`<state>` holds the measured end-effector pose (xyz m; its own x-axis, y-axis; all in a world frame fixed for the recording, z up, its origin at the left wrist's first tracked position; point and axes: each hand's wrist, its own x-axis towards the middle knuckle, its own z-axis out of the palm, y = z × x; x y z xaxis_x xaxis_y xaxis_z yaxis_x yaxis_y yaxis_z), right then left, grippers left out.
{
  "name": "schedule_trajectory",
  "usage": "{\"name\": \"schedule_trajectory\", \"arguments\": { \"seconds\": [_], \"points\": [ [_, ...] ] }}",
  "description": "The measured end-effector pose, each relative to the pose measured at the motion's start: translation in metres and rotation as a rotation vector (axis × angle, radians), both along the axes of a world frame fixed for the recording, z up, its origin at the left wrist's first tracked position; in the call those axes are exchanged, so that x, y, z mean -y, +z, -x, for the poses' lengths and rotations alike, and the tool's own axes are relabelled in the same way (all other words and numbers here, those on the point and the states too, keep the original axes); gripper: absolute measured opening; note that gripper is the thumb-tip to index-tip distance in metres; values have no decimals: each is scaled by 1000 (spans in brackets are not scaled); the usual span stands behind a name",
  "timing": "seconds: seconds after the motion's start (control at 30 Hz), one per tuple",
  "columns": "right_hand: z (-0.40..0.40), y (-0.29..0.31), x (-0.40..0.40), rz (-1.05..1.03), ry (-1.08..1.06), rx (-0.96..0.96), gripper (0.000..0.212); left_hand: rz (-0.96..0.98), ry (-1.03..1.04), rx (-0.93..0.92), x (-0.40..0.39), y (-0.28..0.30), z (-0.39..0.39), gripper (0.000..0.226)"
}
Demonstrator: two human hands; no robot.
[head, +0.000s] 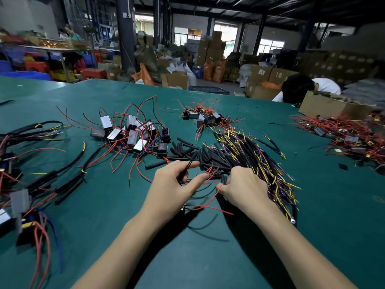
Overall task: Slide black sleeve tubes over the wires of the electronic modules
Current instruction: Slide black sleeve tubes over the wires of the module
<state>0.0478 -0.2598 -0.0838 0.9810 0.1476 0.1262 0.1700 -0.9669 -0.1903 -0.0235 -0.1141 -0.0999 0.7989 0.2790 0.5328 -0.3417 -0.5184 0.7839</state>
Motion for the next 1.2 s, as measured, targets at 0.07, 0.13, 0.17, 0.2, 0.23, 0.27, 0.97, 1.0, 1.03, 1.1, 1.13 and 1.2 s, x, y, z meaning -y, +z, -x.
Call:
{"name": "schedule_trajectory", "arguments": {
  "seconds": [0.07, 0.13, 0.17, 0.2, 0.23, 0.27, 0.97, 1.0, 1.03, 1.1, 1.13, 1.2],
  "points": [
    [2, 1, -2, 9, 24, -1, 25, -18, 2, -8, 0, 1, 0, 22],
    [3, 2, -3, 7, 35, 0, 21, -56, 1, -6, 0, 2, 0, 14],
    [4, 2, -3, 8, 40, -7, 23, -77, 0, 1, 0, 3, 1, 10],
    [4, 3, -3, -2, 45, -19, 25, -97, 2, 10, -1, 3, 1, 8],
    [4, 3, -3, -51, 54, -26, 27, -110, 5, 18, -1, 3, 1, 9],
    [3, 3, -2, -150, 70, -23, 27, -115, 8, 23, -2, 3, 2, 9],
    [8, 30, -4, -1642, 355, -317, 8, 559, -232, -124, -6, 10, 0, 9],
    [9, 29, -5, -1598, 360, -299, 7, 558, -233, -124, -5, 11, 0, 11],
    [9, 27, -6, -1558, 355, -284, 7, 554, -232, -121, -5, 11, 0, 12],
    [11, 25, -8, -1525, 343, -280, 6, 538, -224, -105, -4, 10, 0, 10],
    [11, 23, -9, -1528, 339, -281, 7, 531, -216, -92, -3, 10, 0, 8],
    [12, 21, -10, -1552, 333, -266, 9, 520, -192, -60, -2, 10, -1, 7]
  ]
}}
